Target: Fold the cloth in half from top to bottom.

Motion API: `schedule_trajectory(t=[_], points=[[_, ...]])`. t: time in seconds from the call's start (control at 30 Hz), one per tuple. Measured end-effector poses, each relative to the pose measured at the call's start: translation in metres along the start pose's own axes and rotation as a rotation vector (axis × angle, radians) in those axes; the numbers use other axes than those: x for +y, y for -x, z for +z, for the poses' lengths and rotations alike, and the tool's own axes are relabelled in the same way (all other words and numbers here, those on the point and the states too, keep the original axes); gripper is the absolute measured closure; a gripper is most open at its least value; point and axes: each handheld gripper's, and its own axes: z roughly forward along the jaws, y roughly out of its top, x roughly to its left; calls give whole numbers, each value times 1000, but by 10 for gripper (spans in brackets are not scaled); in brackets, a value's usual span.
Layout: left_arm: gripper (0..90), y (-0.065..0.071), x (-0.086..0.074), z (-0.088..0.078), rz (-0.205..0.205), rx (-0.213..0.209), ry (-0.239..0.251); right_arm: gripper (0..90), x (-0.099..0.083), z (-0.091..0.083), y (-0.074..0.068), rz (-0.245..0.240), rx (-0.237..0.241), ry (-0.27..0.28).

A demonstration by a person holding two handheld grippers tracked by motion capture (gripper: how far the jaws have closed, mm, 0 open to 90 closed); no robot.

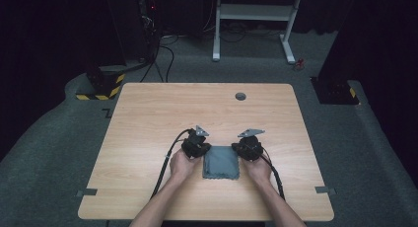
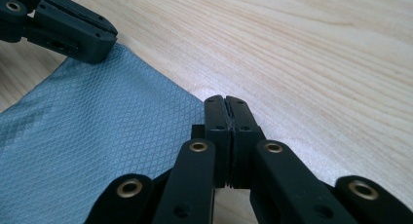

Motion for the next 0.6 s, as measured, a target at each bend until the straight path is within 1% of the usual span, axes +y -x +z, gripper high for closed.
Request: schedule_trajectory(t=[0.1, 0.13, 0.2, 0.23, 0.27, 0.33, 0.37, 0.4, 0.43, 0.47, 0.5, 0.53, 0.57, 0.6], points=[[876, -3, 3, 0, 33, 13, 14, 895, 4, 1, -1, -7, -15, 4], [876, -6, 4, 0, 25, 7, 24, 895, 5, 1, -1, -11, -17, 11], [876, -10, 7, 0, 24, 3, 32, 895, 8, 3, 1, -4, -17, 14], [876, -13, 8, 0, 26, 13, 47, 895, 10, 4, 2, 1, -21, 14], [875, -14, 9, 1, 25, 20, 50, 895, 13, 6, 2, -3, -29, 15], [872, -18, 10, 3, 13, 27, 55, 895, 17, 8, 4, -7, -35, 21], [856, -19, 8, 5, 1, 44, 56, 894, 19, 11, 5, -5, -39, 15], [792, -20, 7, 6, -15, 53, 55, 887, 20, 14, 6, -12, -39, 6], [704, -20, 4, 5, -45, 38, 56, 871, 21, 16, 6, -8, -35, -6], [609, -20, 2, 4, -54, 30, 54, 798, 21, 19, 7, -6, -30, -23], [564, -17, -2, 1, -57, 29, 61, 753, 20, 19, 7, 2, -30, -20], [517, -14, -6, -3, -45, 27, 64, 730, 18, 16, 7, 17, -17, -16], [500, -11, -10, -7, -40, 19, 62, 725, 17, 14, 6, 14, -14, -10], [496, -8, -13, -10, -24, 22, 57, 720, 15, 11, 4, 4, -19, -4]])
